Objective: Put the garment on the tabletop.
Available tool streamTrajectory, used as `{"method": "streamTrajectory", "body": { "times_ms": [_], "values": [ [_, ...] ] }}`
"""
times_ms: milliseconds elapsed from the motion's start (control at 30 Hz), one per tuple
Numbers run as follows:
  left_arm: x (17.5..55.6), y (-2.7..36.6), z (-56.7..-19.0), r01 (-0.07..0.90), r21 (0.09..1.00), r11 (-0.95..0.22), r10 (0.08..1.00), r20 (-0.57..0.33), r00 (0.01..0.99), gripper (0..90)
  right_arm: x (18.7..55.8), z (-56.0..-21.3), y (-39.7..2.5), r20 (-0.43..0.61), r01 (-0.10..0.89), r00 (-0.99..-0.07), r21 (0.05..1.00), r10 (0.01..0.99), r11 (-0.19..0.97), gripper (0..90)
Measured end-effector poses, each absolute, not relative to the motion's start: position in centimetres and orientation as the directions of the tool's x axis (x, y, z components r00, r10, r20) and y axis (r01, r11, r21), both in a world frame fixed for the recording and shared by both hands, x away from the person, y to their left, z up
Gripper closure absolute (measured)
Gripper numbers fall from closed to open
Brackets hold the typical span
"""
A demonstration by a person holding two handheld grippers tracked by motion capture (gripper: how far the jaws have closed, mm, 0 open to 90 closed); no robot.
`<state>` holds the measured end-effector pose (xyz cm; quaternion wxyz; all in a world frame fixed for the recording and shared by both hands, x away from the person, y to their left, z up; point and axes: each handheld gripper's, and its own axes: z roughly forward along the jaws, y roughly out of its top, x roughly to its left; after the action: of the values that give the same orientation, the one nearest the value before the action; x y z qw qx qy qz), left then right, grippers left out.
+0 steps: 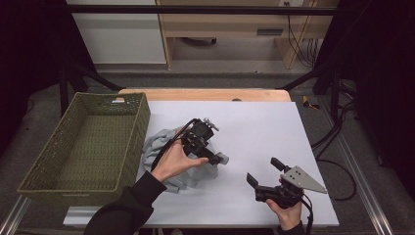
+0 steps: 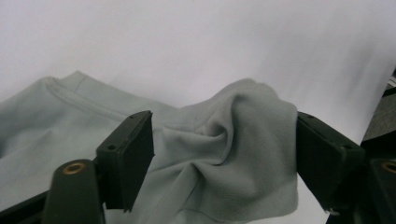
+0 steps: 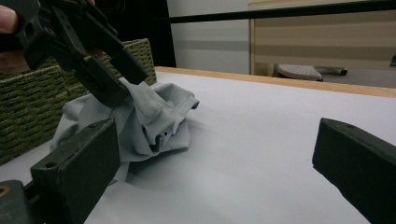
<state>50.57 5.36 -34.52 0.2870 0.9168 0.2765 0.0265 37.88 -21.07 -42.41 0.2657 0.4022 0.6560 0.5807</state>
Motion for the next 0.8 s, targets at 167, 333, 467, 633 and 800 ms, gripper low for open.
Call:
{"method": "streamTrajectory", "body": {
  "times_ms": [167,333,467,633,800],
  "values": [
    [49.7,5.9,-34.5,0.478,0.642,-0.600,0.527,-0.132,0.839,13.0,37.9,-42.3,-21.2,0.128,0.223,-0.532,0.975,0.837,-0.007,1.2],
    [49.1,6.7,-34.7,0.470,0.692,-0.548,0.534,-0.143,0.833,11.7,37.9,-42.4,-21.3,0.127,0.223,-0.530,0.975,0.839,-0.007,1.1],
    [48.4,7.7,-35.0,0.457,0.750,-0.478,0.540,-0.159,0.827,11.6,38.0,-42.4,-21.3,0.126,0.221,-0.531,0.975,0.838,-0.006,1.0],
    [47.3,8.7,-35.6,0.422,0.799,-0.428,0.552,-0.139,0.822,11.6,38.0,-42.4,-21.4,0.126,0.227,-0.526,0.974,0.841,-0.004,0.9],
    [46.2,10.4,-36.4,0.399,0.843,-0.360,0.554,-0.151,0.819,11.5,38.1,-42.4,-21.4,0.133,0.229,-0.523,0.973,0.842,-0.011,0.9]
  ]
}}
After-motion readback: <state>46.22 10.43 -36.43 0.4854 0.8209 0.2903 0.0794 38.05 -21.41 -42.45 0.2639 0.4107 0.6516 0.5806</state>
